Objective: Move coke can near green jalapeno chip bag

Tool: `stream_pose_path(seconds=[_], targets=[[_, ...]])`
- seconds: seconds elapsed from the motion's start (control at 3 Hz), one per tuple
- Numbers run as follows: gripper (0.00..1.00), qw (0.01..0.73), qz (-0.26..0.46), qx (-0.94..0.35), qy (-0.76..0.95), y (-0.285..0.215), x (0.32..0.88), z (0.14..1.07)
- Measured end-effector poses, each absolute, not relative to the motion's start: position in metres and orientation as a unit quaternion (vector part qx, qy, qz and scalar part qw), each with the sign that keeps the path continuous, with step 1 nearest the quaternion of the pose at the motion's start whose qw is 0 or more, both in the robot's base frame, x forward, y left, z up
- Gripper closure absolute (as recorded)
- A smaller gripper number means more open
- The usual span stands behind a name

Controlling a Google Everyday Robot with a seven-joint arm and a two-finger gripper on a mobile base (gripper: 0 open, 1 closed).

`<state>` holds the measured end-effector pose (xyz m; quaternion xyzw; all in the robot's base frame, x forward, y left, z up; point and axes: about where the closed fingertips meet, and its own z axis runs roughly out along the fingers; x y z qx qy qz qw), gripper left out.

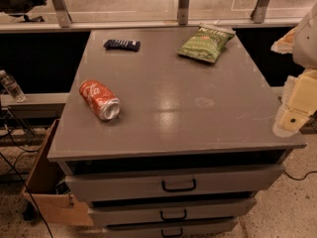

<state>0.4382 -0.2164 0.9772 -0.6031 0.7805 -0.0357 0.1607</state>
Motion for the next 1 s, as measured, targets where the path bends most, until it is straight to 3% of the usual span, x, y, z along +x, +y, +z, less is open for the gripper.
stream_pose_path(seconds=[0.33,1.0], targets=[[0.00,0.161,-0.036,-0.603,0.780,-0.216,0.438,0.977],[0.00,0.187,0.020,-0.626,0.757,-0.130,0.486,0.934]])
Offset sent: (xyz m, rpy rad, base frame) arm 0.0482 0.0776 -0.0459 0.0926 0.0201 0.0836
